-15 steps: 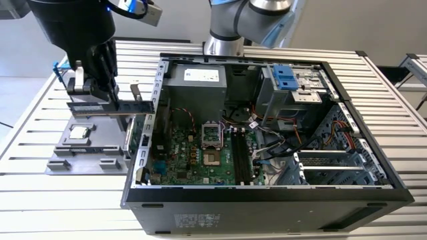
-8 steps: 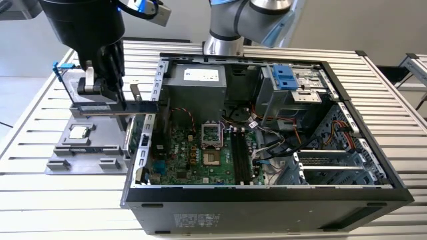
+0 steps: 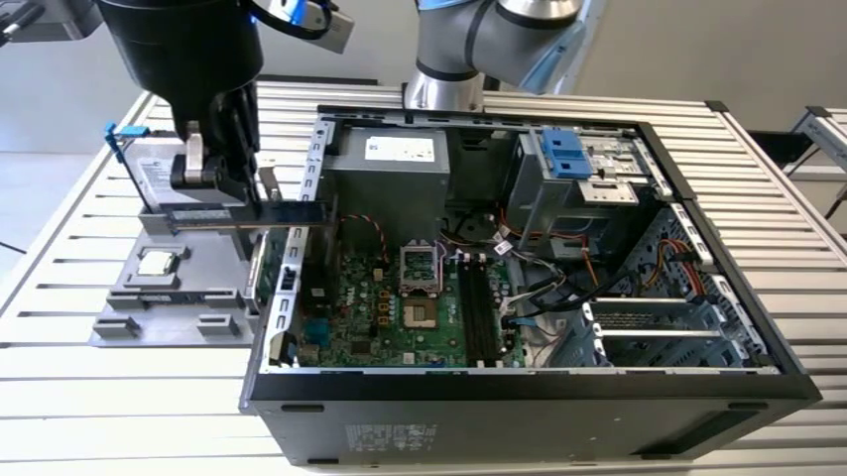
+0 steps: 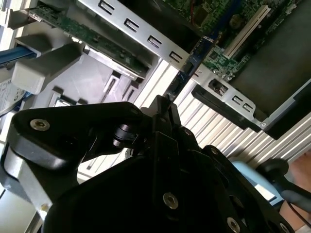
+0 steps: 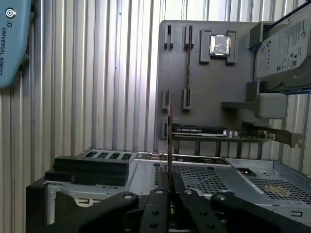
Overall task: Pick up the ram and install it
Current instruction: 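Pick up the ram and move it above insertion slot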
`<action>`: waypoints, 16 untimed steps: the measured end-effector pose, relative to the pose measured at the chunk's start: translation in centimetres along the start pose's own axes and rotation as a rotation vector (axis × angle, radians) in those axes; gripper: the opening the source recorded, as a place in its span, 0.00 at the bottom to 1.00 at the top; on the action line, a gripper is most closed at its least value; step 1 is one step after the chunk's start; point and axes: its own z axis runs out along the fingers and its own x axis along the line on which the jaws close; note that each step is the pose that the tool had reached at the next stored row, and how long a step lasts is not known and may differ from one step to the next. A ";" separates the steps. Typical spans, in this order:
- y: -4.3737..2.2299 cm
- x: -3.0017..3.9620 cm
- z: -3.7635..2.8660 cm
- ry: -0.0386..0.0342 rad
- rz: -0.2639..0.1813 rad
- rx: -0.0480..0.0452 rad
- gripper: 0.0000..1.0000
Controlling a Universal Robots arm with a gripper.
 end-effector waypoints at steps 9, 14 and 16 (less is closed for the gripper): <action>-0.46 0.02 0.00 0.0000 0.000 -0.0008 0.00; -0.49 0.02 0.00 0.0000 0.000 -0.0009 0.00; -0.49 0.02 0.00 0.0000 0.000 -0.0009 0.00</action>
